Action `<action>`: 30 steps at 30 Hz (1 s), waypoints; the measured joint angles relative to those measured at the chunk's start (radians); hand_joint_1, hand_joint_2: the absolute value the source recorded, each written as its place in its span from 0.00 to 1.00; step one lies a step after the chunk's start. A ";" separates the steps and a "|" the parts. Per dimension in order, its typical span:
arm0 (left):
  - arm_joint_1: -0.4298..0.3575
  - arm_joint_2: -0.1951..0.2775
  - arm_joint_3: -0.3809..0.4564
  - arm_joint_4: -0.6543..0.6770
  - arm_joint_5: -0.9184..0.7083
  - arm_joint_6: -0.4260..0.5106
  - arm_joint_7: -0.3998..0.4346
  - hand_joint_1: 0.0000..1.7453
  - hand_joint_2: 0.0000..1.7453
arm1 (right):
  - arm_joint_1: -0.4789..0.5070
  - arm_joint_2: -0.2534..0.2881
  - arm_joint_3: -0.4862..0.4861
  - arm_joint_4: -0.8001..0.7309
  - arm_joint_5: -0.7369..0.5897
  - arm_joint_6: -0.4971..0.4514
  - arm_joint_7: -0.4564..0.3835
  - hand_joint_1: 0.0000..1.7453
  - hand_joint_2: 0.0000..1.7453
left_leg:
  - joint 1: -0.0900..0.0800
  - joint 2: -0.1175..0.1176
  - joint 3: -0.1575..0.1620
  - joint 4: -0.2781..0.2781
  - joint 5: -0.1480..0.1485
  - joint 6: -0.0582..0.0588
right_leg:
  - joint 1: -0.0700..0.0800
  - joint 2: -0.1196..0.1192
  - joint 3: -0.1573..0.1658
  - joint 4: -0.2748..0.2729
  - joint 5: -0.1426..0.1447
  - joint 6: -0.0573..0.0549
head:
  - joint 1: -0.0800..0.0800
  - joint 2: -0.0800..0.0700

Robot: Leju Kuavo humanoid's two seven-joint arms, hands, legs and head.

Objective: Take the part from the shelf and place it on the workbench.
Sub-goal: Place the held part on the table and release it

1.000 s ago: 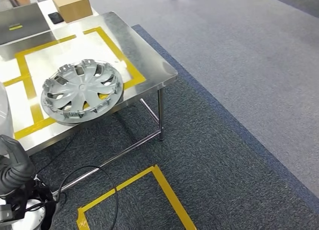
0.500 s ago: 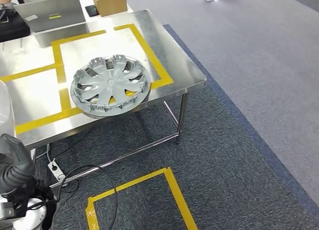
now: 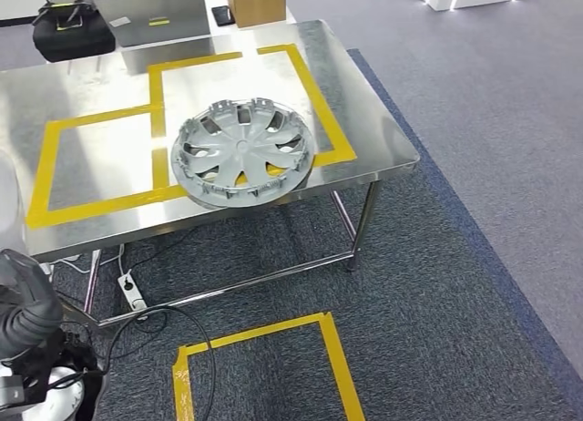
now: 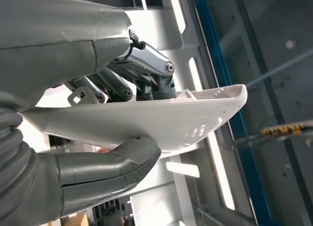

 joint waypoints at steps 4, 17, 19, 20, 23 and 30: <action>0.002 0.001 0.002 0.000 0.000 0.000 0.000 1.00 1.00 | -0.005 0.000 0.000 0.000 0.001 0.000 -0.001 0.00 0.00 | 0.003 -0.031 0.003 -0.015 0.002 0.023 | 0.000 0.001 0.001 0.010 -0.020 0.022 | 0.004 0.000; 0.003 0.000 0.003 0.003 0.000 0.000 0.000 1.00 1.00 | -0.012 0.001 -0.018 -0.002 -0.010 -0.104 0.014 0.00 0.00 | 0.000 -0.090 0.006 -0.011 -0.005 0.018 | 0.003 0.093 -0.037 0.006 0.024 0.003 | 0.011 0.000; 0.002 0.002 0.002 0.003 0.005 0.000 0.000 1.00 1.00 | -0.013 0.001 -0.019 -0.002 -0.007 -0.116 0.009 0.00 0.00 | 0.002 -0.084 0.002 0.003 -0.017 0.007 | 0.000 0.089 -0.033 0.000 0.028 -0.006 | 0.010 0.000; 0.002 0.003 0.002 0.003 0.007 0.000 0.000 1.00 1.00 | -0.014 0.001 -0.019 -0.003 -0.006 -0.119 0.008 0.00 0.00 | 0.003 -0.079 -0.010 0.032 -0.036 0.001 | -0.002 0.086 -0.030 -0.004 0.029 -0.011 | 0.009 0.000; 0.003 0.008 0.000 0.004 0.013 0.000 0.000 1.00 1.00 | -0.015 0.001 -0.022 -0.003 -0.004 -0.124 0.007 0.00 0.00 | 0.009 -0.068 -0.094 0.214 -0.122 -0.015 | -0.004 0.077 -0.027 -0.006 0.027 -0.019 | 0.007 0.000; 0.002 0.025 -0.008 0.005 0.023 0.000 0.000 1.00 1.00 | -0.018 0.003 -0.024 -0.003 0.000 -0.135 0.002 0.00 0.00 | 0.010 -0.058 -0.001 0.009 0.001 -0.005 | 0.000 0.071 -0.015 -0.003 0.017 -0.006 | 0.008 0.000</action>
